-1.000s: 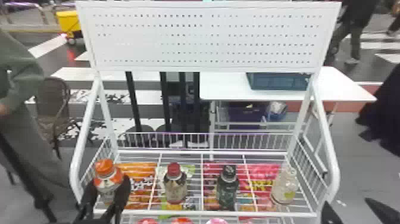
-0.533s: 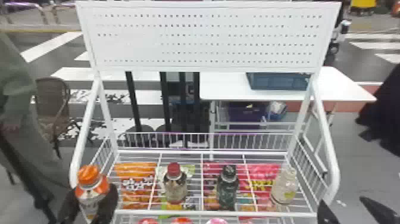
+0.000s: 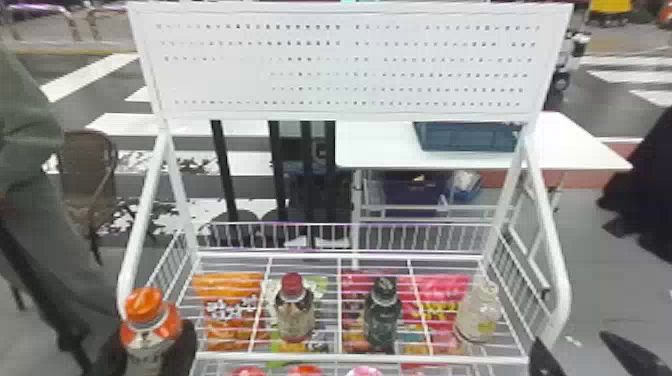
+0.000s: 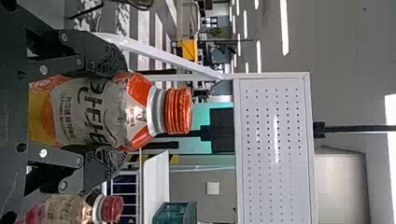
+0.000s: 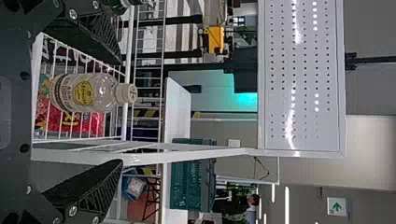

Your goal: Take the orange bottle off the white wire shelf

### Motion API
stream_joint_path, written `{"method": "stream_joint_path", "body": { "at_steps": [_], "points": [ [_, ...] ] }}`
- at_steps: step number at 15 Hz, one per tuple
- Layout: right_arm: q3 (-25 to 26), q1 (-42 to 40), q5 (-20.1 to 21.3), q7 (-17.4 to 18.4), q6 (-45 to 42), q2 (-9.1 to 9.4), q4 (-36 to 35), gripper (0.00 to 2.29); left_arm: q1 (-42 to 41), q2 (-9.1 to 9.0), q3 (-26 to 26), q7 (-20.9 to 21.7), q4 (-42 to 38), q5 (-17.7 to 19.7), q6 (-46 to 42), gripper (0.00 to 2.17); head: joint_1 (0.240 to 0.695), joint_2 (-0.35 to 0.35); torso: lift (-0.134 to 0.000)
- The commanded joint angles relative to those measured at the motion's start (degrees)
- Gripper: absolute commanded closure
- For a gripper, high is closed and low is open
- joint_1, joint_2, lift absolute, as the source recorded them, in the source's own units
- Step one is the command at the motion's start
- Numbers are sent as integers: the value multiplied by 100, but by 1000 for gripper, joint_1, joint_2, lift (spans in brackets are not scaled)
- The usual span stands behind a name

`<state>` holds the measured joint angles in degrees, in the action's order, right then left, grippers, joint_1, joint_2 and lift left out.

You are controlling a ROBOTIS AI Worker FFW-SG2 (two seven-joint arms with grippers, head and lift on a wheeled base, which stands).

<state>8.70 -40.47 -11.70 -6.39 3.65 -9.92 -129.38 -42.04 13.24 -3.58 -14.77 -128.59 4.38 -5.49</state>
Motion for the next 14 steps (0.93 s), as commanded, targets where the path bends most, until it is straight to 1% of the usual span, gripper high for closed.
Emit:
{"method": "stream_joint_path", "body": {
  "at_steps": [1, 12, 14],
  "points": [
    [0, -5, 1, 6, 0, -10, -8, 151, -15, 3, -3, 0, -17, -7, 0, 1251, 499, 0, 0],
    [-18, -5, -8, 6, 0, -19, -43, 151, -59, 3, -12, 0, -61, -16, 0, 1247, 499, 0, 0],
    [-18, -5, -16, -2, 0, -28, -43, 151, -59, 3, -38, 0, -61, -86, -18, 1247, 499, 0, 0]
  ]
}}
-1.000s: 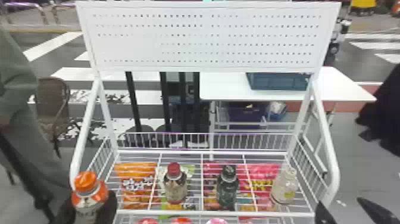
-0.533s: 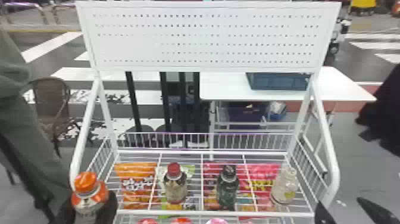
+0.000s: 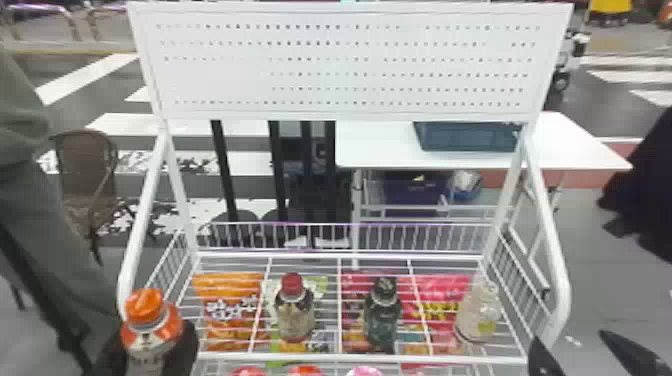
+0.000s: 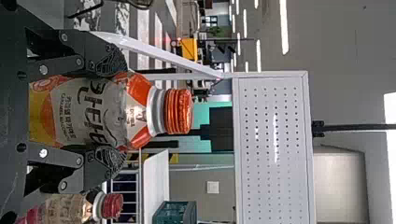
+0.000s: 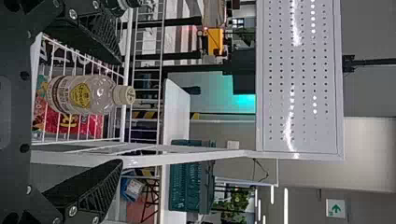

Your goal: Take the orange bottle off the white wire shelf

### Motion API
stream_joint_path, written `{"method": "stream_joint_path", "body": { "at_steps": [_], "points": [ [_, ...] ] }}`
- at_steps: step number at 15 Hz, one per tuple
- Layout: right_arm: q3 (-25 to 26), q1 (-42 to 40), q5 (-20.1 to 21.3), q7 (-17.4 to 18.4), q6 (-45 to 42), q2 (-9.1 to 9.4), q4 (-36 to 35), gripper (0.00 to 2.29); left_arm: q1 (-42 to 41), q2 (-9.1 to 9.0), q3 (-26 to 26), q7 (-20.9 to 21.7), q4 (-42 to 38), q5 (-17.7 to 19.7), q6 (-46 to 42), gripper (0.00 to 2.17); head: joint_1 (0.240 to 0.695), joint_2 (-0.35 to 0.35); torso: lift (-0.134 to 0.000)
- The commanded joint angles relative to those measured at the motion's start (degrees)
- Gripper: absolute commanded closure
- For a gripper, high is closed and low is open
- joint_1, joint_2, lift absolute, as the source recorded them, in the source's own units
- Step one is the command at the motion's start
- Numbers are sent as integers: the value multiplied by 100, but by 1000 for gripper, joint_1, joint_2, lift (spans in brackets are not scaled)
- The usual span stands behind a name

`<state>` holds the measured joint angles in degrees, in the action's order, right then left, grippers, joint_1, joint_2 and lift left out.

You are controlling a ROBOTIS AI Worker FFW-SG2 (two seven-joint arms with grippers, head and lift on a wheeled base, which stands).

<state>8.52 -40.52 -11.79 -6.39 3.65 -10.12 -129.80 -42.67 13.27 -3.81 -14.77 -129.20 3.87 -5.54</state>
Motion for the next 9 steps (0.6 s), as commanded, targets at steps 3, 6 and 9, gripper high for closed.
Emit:
{"method": "stream_joint_path", "body": {
  "at_steps": [3, 6, 9],
  "points": [
    [-9, 9, -8, -3, 0, 1, -10, 151, -4, -9, -23, -8, 0, -36, -30, 1247, 499, 0, 0],
    [0, 9, -17, -20, 0, 1, -10, 151, -4, -9, -23, -8, -9, -53, -30, 1247, 499, 0, 0],
    [0, 18, -26, -20, 0, 1, -2, 151, -4, -17, -32, -8, 0, -88, -30, 1247, 499, 0, 0]
  ]
}}
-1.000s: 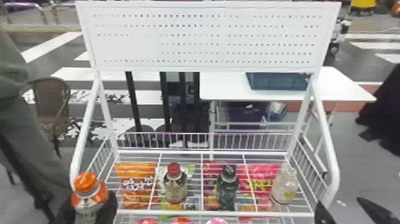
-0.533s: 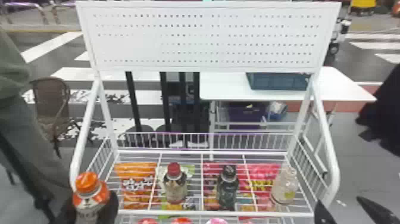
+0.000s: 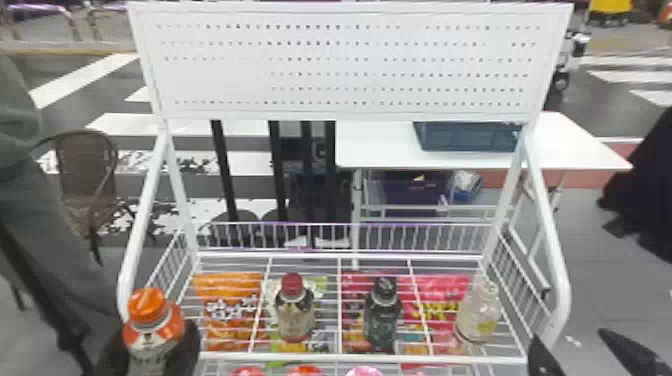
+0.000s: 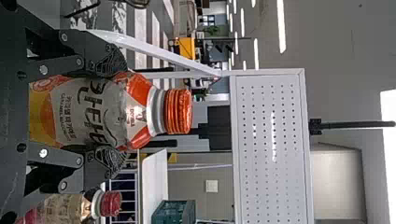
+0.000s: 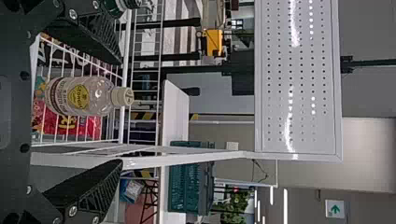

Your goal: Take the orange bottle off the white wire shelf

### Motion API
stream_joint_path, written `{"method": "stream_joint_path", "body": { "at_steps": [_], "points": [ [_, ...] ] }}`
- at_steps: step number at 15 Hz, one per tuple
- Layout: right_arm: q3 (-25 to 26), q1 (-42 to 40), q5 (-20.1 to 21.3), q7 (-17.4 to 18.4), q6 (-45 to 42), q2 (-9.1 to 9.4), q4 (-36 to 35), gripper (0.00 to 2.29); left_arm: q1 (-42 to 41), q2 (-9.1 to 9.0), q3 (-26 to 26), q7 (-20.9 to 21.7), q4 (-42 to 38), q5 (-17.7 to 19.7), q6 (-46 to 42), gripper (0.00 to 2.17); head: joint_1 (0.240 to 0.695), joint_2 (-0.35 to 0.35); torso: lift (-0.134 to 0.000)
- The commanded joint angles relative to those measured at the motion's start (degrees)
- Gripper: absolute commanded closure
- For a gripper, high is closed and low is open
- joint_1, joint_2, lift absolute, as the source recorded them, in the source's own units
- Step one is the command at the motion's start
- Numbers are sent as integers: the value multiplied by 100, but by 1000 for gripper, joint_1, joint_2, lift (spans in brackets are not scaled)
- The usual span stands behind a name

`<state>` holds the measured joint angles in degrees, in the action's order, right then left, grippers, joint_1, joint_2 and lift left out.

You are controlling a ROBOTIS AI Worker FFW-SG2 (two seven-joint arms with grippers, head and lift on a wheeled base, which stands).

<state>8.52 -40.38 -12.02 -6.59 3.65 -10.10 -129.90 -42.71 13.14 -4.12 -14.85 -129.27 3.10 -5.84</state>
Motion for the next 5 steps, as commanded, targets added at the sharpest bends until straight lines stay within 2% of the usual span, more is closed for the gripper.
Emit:
{"method": "stream_joint_path", "body": {
  "at_steps": [1, 5],
  "points": [
    [0, 4, -2, 0, 0, -1, 9, 151, 0, -4, -1, 0, 7, -20, 0, 1247, 499, 0, 0],
    [0, -5, -2, 0, -18, -1, 0, 151, 0, -4, -9, 0, 16, -55, 0, 1247, 499, 0, 0]
  ]
}}
